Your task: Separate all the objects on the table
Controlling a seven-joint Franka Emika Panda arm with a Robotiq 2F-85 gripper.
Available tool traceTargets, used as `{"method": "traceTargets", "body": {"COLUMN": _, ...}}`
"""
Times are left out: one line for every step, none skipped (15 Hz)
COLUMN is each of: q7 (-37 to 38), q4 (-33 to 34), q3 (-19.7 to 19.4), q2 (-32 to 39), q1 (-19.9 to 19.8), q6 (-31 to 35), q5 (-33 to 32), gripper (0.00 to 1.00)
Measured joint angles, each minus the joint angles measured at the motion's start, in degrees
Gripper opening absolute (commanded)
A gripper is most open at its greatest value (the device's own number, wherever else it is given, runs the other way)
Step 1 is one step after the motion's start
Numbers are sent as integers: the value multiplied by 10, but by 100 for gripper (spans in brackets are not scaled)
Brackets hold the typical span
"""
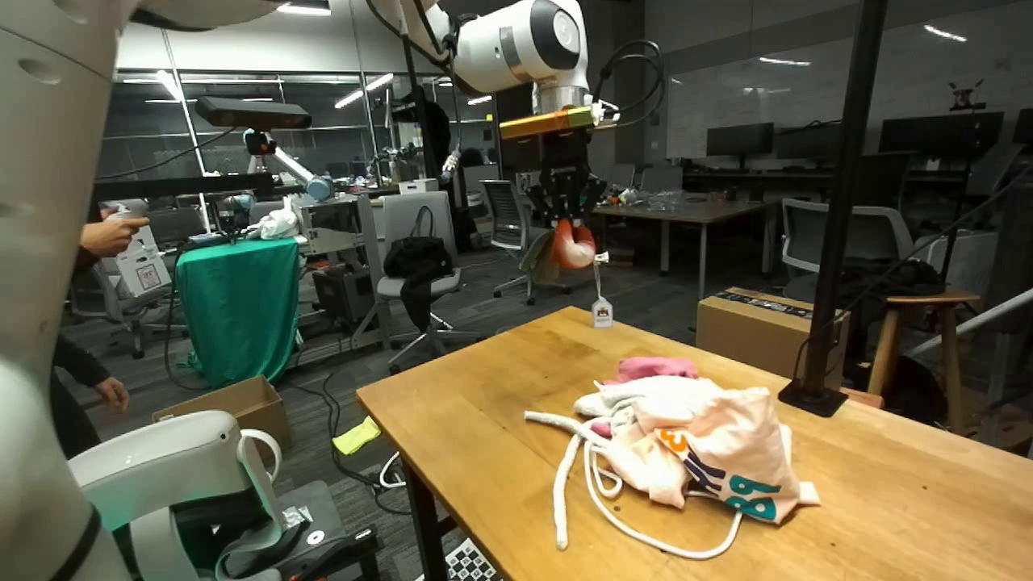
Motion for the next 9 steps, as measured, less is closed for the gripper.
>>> {"method": "traceTargets", "body": {"q7": -1, "q4": 17, "q3": 5, "q2": 11, "q1": 9, "q6": -8, "q5": 0, "gripper": 8}}
{"method": "traceTargets", "body": {"q7": -3, "q4": 35, "q3": 9, "q2": 24, "q1": 19, "q6": -13, "q5": 0, "gripper": 8}}
{"method": "traceTargets", "body": {"q7": -5, "q4": 52, "q3": 13, "q2": 38, "q1": 28, "q6": -18, "q5": 0, "gripper": 8}}
{"method": "traceTargets", "body": {"q7": -8, "q4": 69, "q3": 16, "q2": 52, "q1": 37, "q6": -21, "q5": -1, "gripper": 8}}
{"method": "traceTargets", "body": {"q7": -10, "q4": 85, "q3": 17, "q2": 66, "q1": 46, "q6": -23, "q5": -1, "gripper": 8}}
{"method": "traceTargets", "body": {"q7": -13, "q4": 102, "q3": 17, "q2": 81, "q1": 54, "q6": -25, "q5": -1, "gripper": 8}}
{"method": "traceTargets", "body": {"q7": -16, "q4": 118, "q3": 17, "q2": 95, "q1": 61, "q6": -26, "q5": -1, "gripper": 8}}
{"method": "traceTargets", "body": {"q7": -18, "q4": 133, "q3": 17, "q2": 109, "q1": 66, "q6": -27, "q5": -1, "gripper": 8}}
{"method": "traceTargets", "body": {"q7": -20, "q4": 149, "q3": 17, "q2": 123, "q1": 71, "q6": -29, "q5": -1, "gripper": 8}}
